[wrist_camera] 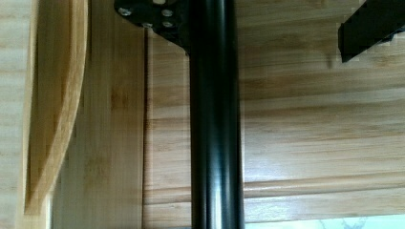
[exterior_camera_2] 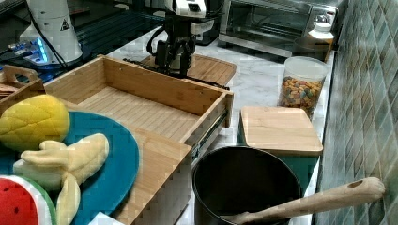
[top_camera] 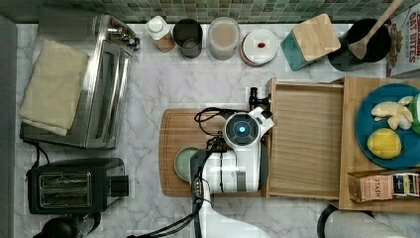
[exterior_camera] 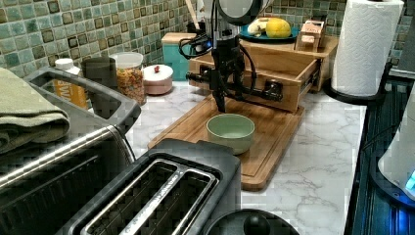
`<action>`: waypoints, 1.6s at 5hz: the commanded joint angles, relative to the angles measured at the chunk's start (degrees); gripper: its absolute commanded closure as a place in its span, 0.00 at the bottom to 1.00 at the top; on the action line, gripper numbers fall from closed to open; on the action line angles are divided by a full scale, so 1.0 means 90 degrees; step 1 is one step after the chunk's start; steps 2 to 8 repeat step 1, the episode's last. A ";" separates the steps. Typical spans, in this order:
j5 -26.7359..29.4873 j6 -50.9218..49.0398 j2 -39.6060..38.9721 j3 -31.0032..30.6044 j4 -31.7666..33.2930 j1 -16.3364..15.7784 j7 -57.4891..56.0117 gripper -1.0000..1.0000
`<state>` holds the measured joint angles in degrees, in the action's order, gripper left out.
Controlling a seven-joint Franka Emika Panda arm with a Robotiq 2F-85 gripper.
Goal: Open the drawer.
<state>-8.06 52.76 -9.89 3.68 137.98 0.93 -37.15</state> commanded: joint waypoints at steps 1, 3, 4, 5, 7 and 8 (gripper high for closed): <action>0.0187 -0.0091 0.0411 -0.0583 0.0013 -0.0606 0.0471 0.00; 0.0187 -0.0091 0.0411 -0.0583 0.0013 -0.0606 0.0471 0.00; 0.0187 -0.0091 0.0411 -0.0583 0.0013 -0.0606 0.0471 0.00; 0.0187 -0.0091 0.0411 -0.0583 0.0013 -0.0606 0.0471 0.00; 0.0187 -0.0091 0.0411 -0.0583 0.0013 -0.0606 0.0471 0.00; 0.0187 -0.0091 0.0411 -0.0583 0.0013 -0.0606 0.0471 0.00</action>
